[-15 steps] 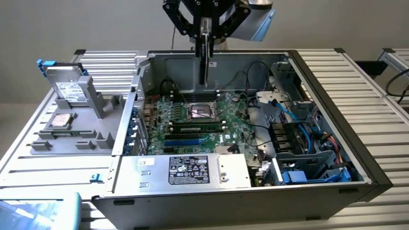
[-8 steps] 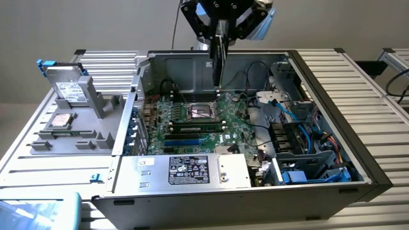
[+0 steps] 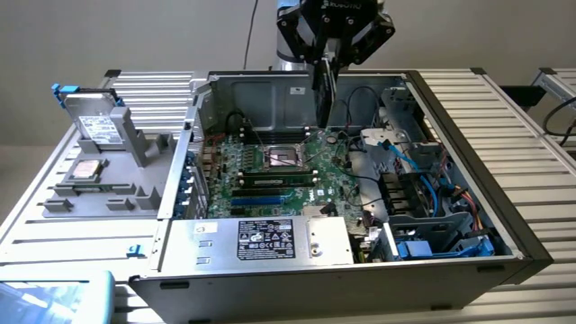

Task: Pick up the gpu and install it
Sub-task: 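Pick up the gpu and move the gpu toward the slot, then insert the gpu into the slot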

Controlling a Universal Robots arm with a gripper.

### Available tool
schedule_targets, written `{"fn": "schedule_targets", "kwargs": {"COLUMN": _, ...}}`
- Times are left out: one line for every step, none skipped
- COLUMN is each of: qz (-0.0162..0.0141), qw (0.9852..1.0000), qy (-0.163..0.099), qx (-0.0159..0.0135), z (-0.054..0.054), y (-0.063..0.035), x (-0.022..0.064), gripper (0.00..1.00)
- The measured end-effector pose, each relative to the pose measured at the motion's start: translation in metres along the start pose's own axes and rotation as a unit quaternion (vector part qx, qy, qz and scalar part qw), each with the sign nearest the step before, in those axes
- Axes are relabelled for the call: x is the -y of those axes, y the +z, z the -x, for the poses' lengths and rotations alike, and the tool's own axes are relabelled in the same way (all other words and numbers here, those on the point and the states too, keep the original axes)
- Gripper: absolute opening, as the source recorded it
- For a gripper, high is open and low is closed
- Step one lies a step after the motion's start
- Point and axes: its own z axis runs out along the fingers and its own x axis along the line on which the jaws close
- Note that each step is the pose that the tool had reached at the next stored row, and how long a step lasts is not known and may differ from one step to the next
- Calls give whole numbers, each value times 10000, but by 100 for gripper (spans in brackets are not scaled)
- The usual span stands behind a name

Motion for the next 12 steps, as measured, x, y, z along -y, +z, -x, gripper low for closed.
{"fn": "schedule_targets", "kwargs": {"qz": 0, "qw": 10000, "qy": 0, "qx": 0, "z": 1, "y": 13, "x": 2, "gripper": 28}}
{"fn": "schedule_targets", "kwargs": {"qz": 0, "qw": 10000, "qy": 0, "qx": 0, "z": 1, "y": 23, "x": 3, "gripper": 28}}
{"fn": "schedule_targets", "kwargs": {"qz": 1, "qw": 10000, "qy": 0, "qx": 0, "z": 1, "y": 24, "x": 3, "gripper": 28}}
{"fn": "schedule_targets", "kwargs": {"qz": 0, "qw": 10000, "qy": -1, "qx": 0, "z": 2, "y": 24, "x": 3, "gripper": 28}}
{"fn": "schedule_targets", "kwargs": {"qz": 0, "qw": 10000, "qy": -1, "qx": 0, "z": 2, "y": 24, "x": 3, "gripper": 28}}
{"fn": "schedule_targets", "kwargs": {"qz": 0, "qw": 10000, "qy": 0, "qx": 0, "z": 2, "y": 24, "x": 3, "gripper": 28}}
{"fn": "schedule_targets", "kwargs": {"qz": 0, "qw": 10000, "qy": 0, "qx": 0, "z": 2, "y": 24, "x": 4, "gripper": 28}}
{"fn": "schedule_targets", "kwargs": {"qz": 1, "qw": 10000, "qy": 0, "qx": 0, "z": 2, "y": 24, "x": 4, "gripper": 28}}
{"fn": "schedule_targets", "kwargs": {"qz": 1, "qw": 10000, "qy": -1, "qx": 0, "z": 2, "y": 24, "x": 4, "gripper": 28}}
{"fn": "schedule_targets", "kwargs": {"qz": 1, "qw": 10000, "qy": -1, "qx": 0, "z": 2, "y": 24, "x": 4, "gripper": 28}}
{"fn": "schedule_targets", "kwargs": {"qz": 1, "qw": 10000, "qy": -1, "qx": 0, "z": 2, "y": 24, "x": 4, "gripper": 28}}
{"fn": "schedule_targets", "kwargs": {"qz": 1, "qw": 10000, "qy": -4, "qx": -1, "z": 2, "y": 24, "x": 4, "gripper": 28}}
